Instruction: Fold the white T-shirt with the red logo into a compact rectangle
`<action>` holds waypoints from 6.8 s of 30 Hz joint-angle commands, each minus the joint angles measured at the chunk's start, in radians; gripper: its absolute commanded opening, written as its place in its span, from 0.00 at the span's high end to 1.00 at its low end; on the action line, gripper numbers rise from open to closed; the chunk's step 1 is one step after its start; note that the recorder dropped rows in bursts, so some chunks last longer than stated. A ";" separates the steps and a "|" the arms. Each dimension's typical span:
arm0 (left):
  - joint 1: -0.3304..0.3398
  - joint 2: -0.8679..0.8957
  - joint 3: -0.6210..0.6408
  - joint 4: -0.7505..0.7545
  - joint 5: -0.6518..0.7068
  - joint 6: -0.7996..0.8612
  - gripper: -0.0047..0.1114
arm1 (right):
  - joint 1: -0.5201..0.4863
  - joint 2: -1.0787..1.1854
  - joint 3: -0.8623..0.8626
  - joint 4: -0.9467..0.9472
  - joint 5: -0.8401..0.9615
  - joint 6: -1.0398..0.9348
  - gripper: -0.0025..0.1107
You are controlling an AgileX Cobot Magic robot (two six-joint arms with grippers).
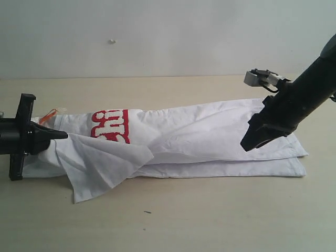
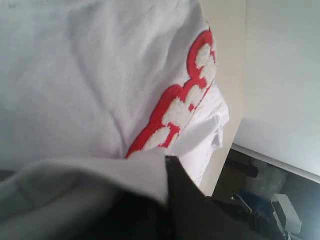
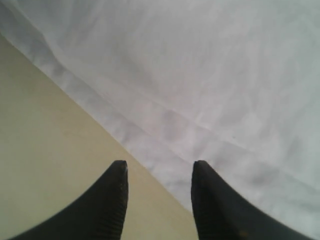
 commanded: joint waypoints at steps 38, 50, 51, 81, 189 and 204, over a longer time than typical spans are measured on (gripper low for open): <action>-0.002 -0.002 -0.004 0.167 0.105 0.224 0.41 | -0.005 0.034 -0.004 -0.040 -0.042 0.028 0.61; -0.002 -0.002 -0.004 0.445 0.110 0.104 0.49 | -0.005 0.034 -0.004 0.001 -0.029 0.026 0.61; -0.002 -0.002 -0.004 0.458 0.115 0.102 0.53 | -0.005 0.034 -0.004 0.003 -0.027 0.026 0.61; -0.002 0.101 -0.018 -0.075 0.233 -0.115 0.96 | -0.005 0.034 -0.004 0.011 -0.015 0.026 0.61; -0.122 0.109 -0.204 0.346 0.004 -0.044 0.41 | -0.005 0.034 -0.004 0.037 0.014 0.026 0.61; -0.122 0.109 -0.204 0.045 0.003 0.057 0.95 | -0.005 0.034 -0.004 0.045 0.014 0.026 0.61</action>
